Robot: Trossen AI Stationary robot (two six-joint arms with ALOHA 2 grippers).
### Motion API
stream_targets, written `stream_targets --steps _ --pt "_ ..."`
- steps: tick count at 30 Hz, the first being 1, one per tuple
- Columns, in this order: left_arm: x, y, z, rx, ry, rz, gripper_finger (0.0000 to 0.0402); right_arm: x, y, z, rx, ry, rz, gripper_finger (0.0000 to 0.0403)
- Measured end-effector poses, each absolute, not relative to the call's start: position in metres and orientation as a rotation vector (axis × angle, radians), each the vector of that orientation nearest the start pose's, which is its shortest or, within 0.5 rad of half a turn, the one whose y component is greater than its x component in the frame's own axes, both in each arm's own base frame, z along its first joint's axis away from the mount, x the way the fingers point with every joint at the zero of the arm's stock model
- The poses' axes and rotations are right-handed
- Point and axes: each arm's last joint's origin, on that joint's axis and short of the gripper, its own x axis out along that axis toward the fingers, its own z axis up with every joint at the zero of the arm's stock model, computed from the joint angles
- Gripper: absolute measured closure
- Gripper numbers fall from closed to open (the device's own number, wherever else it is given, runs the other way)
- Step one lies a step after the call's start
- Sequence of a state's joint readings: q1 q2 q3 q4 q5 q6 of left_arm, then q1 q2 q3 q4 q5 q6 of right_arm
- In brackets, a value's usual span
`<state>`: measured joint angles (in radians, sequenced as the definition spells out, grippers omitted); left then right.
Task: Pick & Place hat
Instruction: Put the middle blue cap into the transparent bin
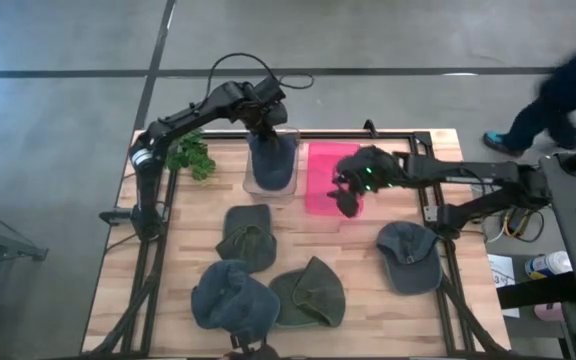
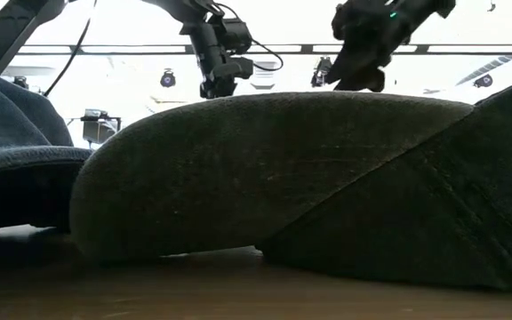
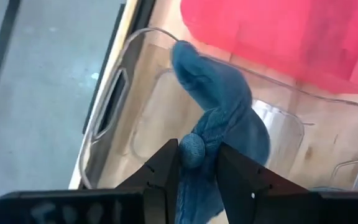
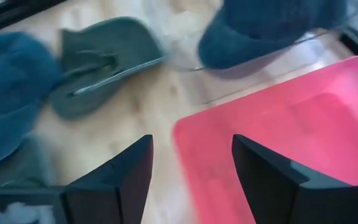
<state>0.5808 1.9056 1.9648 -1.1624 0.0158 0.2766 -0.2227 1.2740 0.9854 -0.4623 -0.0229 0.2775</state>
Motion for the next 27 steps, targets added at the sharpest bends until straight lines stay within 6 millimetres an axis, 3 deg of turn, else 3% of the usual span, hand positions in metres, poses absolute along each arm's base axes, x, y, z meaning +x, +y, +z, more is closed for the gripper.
stream_targets --steps 5,9,15,24,27 --pt "0.326 0.215 0.340 -0.056 1.136 0.378 0.0308 0.286 -0.097 0.277 0.338 0.670 -0.372 0.0225" --pt "0.330 0.216 0.323 -0.059 1.149 0.369 0.0308 0.313 -0.128 0.272 0.347 0.674 -0.426 0.0263" --pt "0.338 0.205 0.300 0.036 1.202 0.295 0.0308 0.348 -0.154 0.257 0.296 0.719 -0.428 0.0301" --pt "0.345 0.191 0.314 0.115 1.140 0.282 0.0308 0.372 -0.185 0.226 0.208 0.798 -0.472 0.0337" --pt "0.344 0.191 0.317 0.156 1.150 0.321 0.0307 0.377 -0.192 0.225 0.197 0.774 -0.475 0.0347"
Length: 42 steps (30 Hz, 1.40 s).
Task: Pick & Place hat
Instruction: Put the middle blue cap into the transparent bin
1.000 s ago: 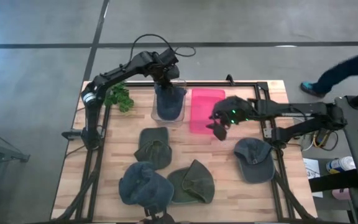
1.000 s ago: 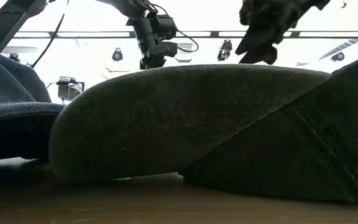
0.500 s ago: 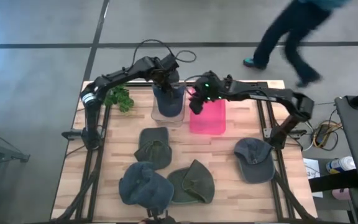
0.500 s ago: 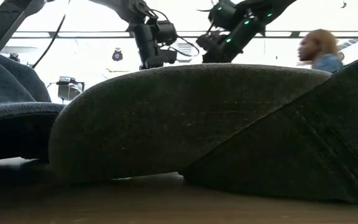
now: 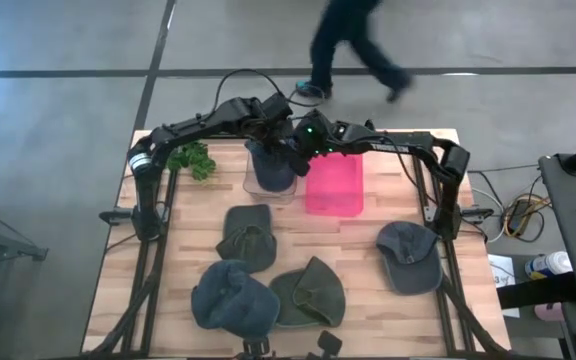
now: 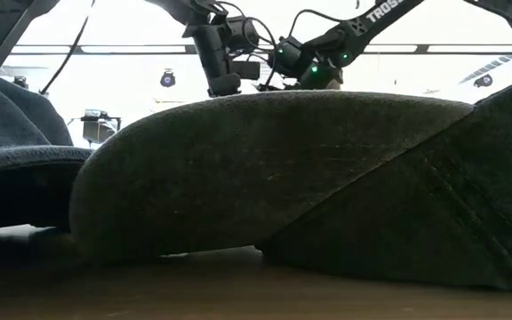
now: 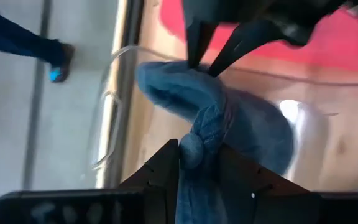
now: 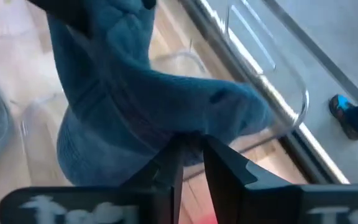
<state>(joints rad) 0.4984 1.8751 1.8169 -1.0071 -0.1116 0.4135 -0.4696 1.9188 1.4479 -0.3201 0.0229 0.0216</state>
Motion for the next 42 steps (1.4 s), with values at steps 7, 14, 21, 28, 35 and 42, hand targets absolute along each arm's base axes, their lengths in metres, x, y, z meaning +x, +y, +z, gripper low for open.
stream_targets --steps 7,14,21,28,35,42 --pt "0.342 0.190 0.315 0.117 1.176 0.360 0.0267 0.387 -0.198 0.221 0.192 0.767 -0.436 0.0355" --pt "0.334 0.174 0.337 0.190 1.152 0.425 0.0216 0.386 -0.198 0.211 0.206 0.795 -0.429 0.0355" --pt "0.306 0.163 0.359 0.163 1.186 0.562 0.0209 0.385 -0.199 0.210 0.205 0.799 -0.429 0.0355" --pt "0.287 0.181 0.312 0.089 1.353 0.588 0.0209 0.380 -0.196 0.214 0.205 0.832 -0.423 0.0355" --pt "0.273 0.194 0.259 0.149 1.471 0.642 0.0209 0.377 -0.195 0.213 0.204 0.871 -0.416 0.0355" --pt "0.292 0.196 0.251 0.193 1.265 0.595 0.0209 0.377 -0.194 0.213 0.202 0.873 -0.415 0.0355"
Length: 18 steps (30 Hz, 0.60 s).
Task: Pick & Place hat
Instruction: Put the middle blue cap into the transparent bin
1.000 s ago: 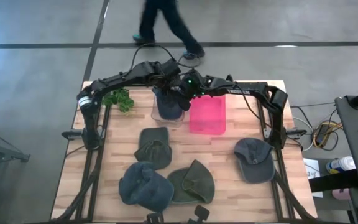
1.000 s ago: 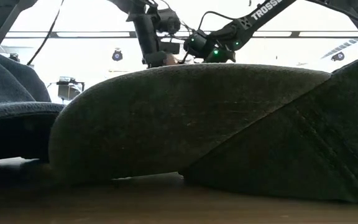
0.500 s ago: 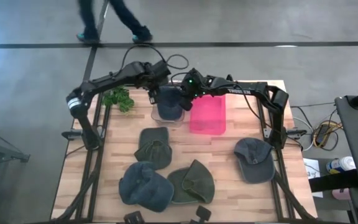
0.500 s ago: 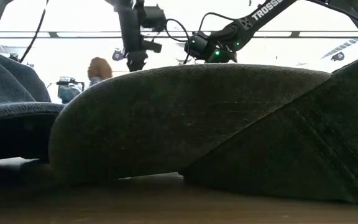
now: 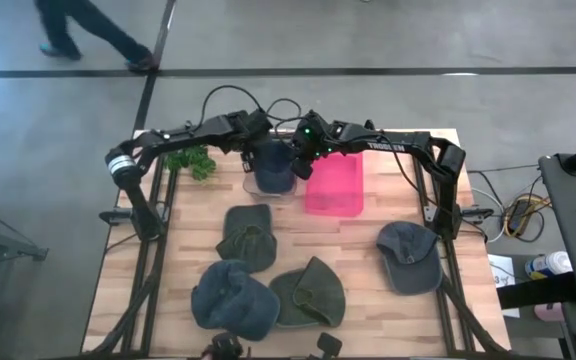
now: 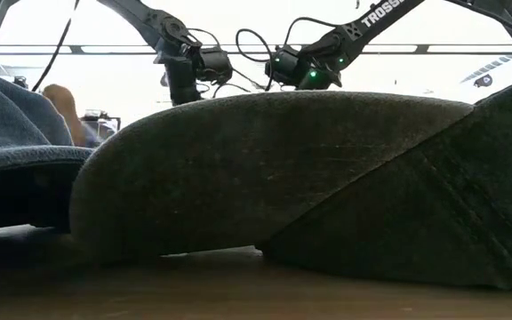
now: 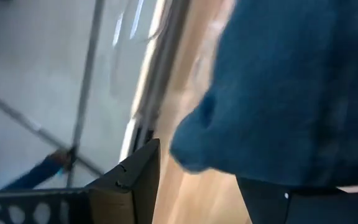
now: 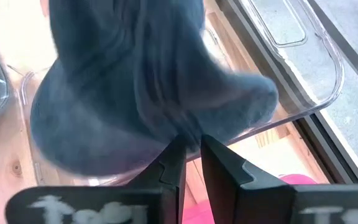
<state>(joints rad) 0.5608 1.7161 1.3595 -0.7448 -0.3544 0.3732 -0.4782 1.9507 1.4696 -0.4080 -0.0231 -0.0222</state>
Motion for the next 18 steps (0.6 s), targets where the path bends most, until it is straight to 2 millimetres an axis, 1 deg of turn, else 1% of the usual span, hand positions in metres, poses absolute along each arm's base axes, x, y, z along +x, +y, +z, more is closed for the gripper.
stream_targets --steps 4,7,10,14,18 --pt "0.301 0.189 0.250 0.165 1.193 0.502 0.0209 0.376 -0.194 0.213 0.199 0.877 -0.413 0.0355" --pt "0.304 0.187 0.243 0.172 1.190 0.482 0.0209 0.376 -0.194 0.213 0.196 0.881 -0.410 0.0355" --pt "0.304 0.187 0.235 0.170 1.197 0.475 0.0209 0.376 -0.194 0.213 0.191 0.888 -0.407 0.0355" --pt "0.304 0.184 0.231 0.140 1.185 0.389 0.0209 0.372 -0.192 0.210 0.188 0.938 -0.394 0.0355" --pt "0.303 0.180 0.231 0.197 1.219 0.367 0.0209 0.363 -0.186 0.215 0.204 1.010 -0.383 0.0355"
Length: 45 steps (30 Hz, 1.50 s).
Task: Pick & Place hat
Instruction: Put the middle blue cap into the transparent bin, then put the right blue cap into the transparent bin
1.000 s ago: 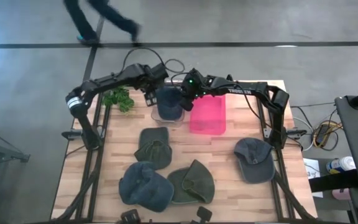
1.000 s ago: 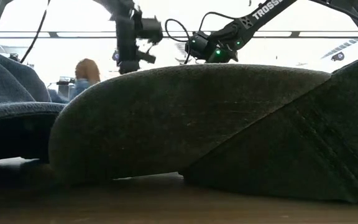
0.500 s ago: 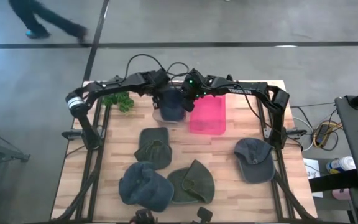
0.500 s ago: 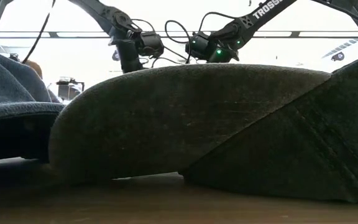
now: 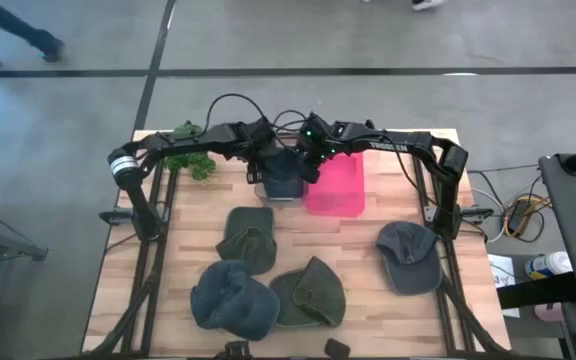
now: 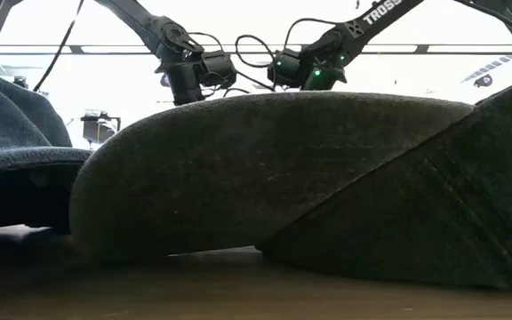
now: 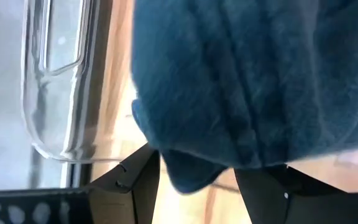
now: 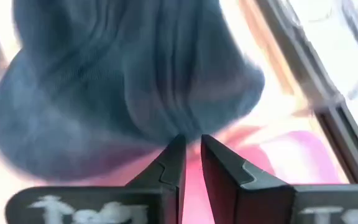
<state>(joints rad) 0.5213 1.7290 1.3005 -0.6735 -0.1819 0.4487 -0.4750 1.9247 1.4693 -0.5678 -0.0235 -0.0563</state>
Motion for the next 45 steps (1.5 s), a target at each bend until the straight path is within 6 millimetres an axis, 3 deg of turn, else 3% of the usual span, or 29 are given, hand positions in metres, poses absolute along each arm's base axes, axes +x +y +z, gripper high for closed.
stream_targets --steps 8,14,16,20,25,28,31,37,45 --pt "0.288 0.170 0.254 0.271 1.368 0.470 0.0209 0.342 -0.171 0.250 0.181 1.033 -0.355 0.0355" --pt "0.271 0.158 0.284 0.213 1.304 0.558 0.0209 0.326 -0.160 0.270 0.180 1.043 -0.350 0.0355" --pt "0.266 0.149 0.295 0.169 1.258 0.552 0.0209 0.317 -0.150 0.273 0.180 1.063 -0.331 0.0355" --pt "0.269 0.110 0.315 0.025 1.085 0.326 0.0209 0.291 -0.113 0.272 0.170 1.086 -0.277 0.0355" --pt "0.304 0.039 0.321 0.087 0.890 0.110 0.0209 0.247 -0.059 0.265 0.256 1.075 -0.258 0.0355" --pt "0.333 -0.010 0.314 0.216 0.767 -0.030 0.0209 0.220 -0.028 0.260 0.328 1.057 -0.240 0.0355" --pt "0.359 -0.043 0.300 0.318 0.652 -0.058 0.0209 0.196 -0.001 0.256 0.414 1.055 -0.220 0.0355" --pt "0.404 -0.064 0.270 0.290 0.669 -0.008 0.0209 0.152 0.041 0.247 0.569 1.095 -0.177 0.0354" --pt "0.446 -0.096 0.265 0.255 0.641 -0.068 0.0209 0.118 0.082 0.226 0.605 1.312 -0.227 0.0355"
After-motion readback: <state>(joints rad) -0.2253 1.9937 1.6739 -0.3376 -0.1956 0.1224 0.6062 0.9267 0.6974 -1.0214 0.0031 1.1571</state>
